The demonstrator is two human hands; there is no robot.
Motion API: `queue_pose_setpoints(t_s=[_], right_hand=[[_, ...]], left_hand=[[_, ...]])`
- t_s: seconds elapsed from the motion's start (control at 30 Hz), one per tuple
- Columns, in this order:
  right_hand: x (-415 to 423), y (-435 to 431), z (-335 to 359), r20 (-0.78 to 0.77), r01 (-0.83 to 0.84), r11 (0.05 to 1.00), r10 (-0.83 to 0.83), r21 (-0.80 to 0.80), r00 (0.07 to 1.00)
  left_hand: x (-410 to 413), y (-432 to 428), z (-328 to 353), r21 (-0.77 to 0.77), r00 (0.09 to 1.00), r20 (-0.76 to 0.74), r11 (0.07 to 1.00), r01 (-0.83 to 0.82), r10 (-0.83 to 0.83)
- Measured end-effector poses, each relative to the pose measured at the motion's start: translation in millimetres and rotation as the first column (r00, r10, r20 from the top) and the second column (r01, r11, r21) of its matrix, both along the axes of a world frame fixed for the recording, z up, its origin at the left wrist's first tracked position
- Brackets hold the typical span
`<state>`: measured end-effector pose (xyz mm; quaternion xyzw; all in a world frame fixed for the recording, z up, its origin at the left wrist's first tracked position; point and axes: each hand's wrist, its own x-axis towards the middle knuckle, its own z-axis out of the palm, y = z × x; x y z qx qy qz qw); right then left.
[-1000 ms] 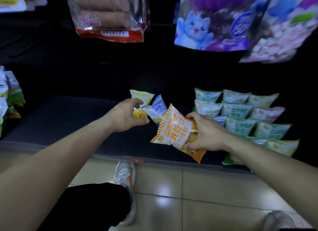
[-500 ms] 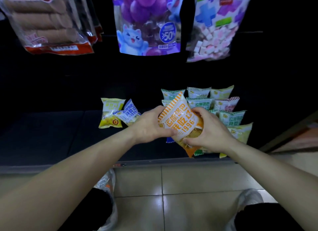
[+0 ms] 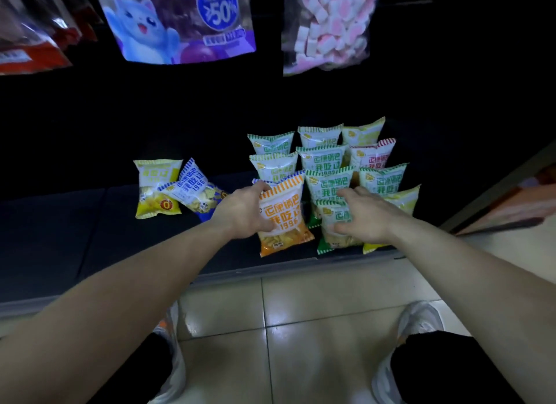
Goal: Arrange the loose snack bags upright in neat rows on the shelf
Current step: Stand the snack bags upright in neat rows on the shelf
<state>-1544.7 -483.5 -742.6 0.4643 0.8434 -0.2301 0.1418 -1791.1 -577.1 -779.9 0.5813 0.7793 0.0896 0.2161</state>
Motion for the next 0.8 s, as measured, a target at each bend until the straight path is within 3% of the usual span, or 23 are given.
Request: queue_pose_setpoints(t_s=[0.27,0.43,0.8], right_hand=[[7.6,7.6,-13.7,0.000,0.015,0.999,-0.015,-0.034,1.000],[6.3,10.7,-16.6,0.030,0.006,0.998,-0.004,-0.063,1.000],[-11.2,8.5,-16.5,0.019,-0.017,0.997,0.018,-0.073,1.000]], left_hand=[[4.4,20.7,-69.1,-0.091,0.999,0.009,0.995,0.039,-0.038],[5.5,29.1,-88.5,-0.073,0.999,0.048,0.997,0.018,-0.014],[17.4,28.2,-89.3,0.022,0.997,-0.074,0.999,0.028,-0.026]])
